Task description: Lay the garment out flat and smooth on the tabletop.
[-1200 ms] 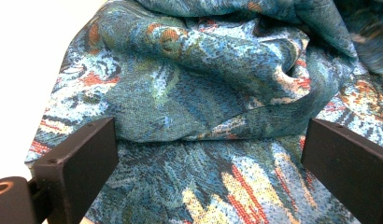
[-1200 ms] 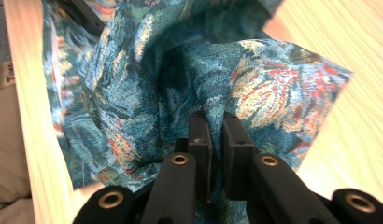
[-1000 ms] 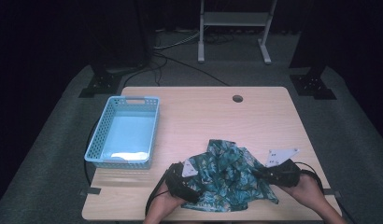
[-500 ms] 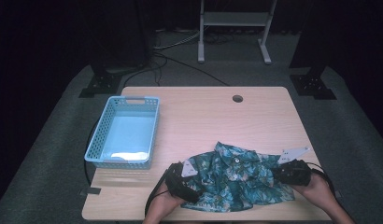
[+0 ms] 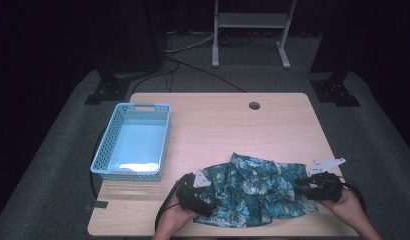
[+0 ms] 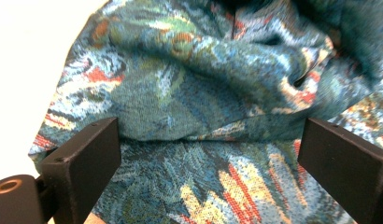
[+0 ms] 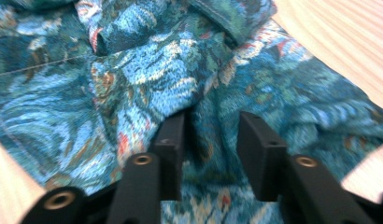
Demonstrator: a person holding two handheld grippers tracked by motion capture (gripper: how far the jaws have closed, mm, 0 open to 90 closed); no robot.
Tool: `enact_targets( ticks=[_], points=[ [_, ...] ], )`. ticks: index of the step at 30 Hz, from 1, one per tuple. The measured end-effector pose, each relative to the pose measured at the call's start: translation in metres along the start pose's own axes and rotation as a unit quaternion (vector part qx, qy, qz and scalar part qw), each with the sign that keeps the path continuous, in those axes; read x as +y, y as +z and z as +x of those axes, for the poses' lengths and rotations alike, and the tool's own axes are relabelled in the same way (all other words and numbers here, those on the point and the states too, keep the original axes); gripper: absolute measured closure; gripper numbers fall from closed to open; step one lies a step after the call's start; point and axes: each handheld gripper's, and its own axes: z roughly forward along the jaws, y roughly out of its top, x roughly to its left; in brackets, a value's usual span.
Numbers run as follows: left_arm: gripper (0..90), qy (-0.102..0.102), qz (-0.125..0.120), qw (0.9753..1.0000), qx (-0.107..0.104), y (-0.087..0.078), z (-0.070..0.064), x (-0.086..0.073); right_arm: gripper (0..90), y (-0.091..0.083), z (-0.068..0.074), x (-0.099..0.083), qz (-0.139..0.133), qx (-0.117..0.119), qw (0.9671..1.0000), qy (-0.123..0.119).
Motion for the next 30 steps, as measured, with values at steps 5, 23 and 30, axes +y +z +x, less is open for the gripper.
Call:
enact_targets(
  ticks=[5, 23, 30],
  points=[
    [5.4, 0.003, -0.013, 0.9999, -0.009, -0.006, -0.004, 0.008, 50.3, -0.012, -0.004, -0.007, -0.024, 0.016, 0.9992, 0.026],
    [5.4, -0.003, -0.034, 0.9992, -0.022, 0.005, -0.013, 0.057, 42.0, -0.013, -0.006, 0.008, -0.058, 0.082, 0.9921, 0.074],
    [8.1, -0.024, -0.018, 0.9993, -0.024, 0.023, -0.011, 0.073, 44.0, 0.010, -0.008, 0.017, -0.030, 0.096, 0.9908, 0.090]
  ],
)
